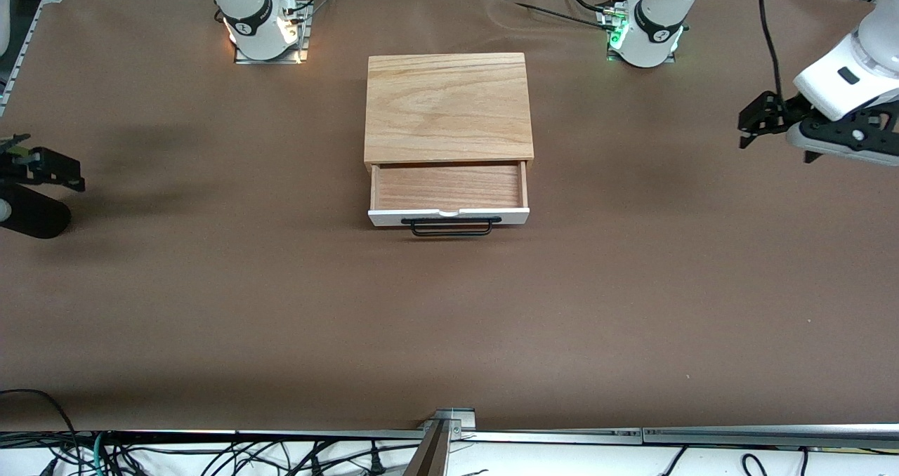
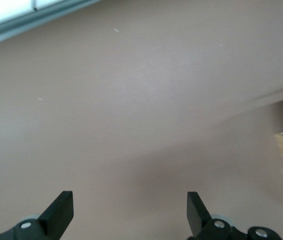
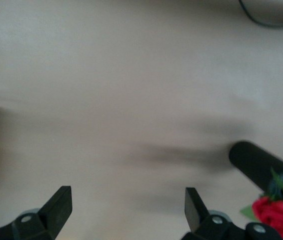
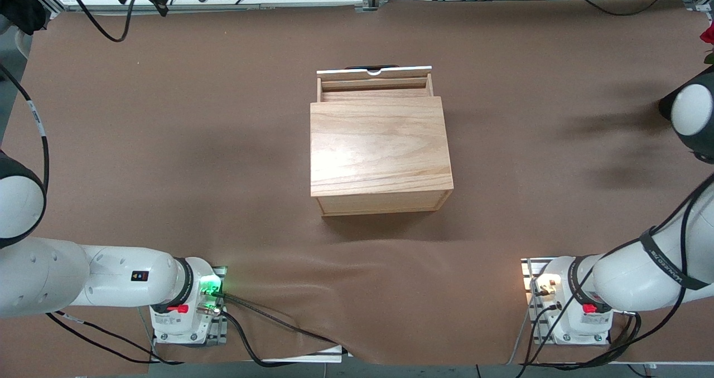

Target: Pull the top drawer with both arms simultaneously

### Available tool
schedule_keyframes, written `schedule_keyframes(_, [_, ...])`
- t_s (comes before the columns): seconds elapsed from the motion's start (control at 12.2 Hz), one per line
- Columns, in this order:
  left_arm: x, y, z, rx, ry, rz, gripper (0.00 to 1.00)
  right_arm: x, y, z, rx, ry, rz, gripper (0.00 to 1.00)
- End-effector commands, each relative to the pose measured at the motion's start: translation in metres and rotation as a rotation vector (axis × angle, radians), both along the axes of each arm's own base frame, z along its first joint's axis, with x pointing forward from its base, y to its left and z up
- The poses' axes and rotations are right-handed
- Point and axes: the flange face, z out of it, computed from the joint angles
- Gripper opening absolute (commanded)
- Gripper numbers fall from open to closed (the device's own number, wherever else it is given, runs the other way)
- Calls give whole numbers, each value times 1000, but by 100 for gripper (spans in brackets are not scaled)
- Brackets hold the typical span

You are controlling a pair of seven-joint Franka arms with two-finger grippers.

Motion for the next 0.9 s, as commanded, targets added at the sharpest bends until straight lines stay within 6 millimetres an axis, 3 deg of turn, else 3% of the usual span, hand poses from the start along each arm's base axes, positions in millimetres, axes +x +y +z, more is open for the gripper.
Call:
schedule_keyframes(0.0, [4,0,11,37,0,-38,100,-40,10,-2,47,17,-133,100])
schedule_keyframes(0.16, [4,-1,9,36,7,-24,100,-45,-1,2,97,-16,-122,100])
schedule_keyframes(0.33, [9,-1,3,-78,80,56,100,-46,-8,4,98,-40,-121,100])
schedule_keyframes(0.49, [24,4,20,-87,105,134,100,-38,-17,-12,96,-11,-106,100])
schedule_keyframes(0.82, [13,3,14,-87,125,149,100,-36,-15,-14,92,-3,-103,100])
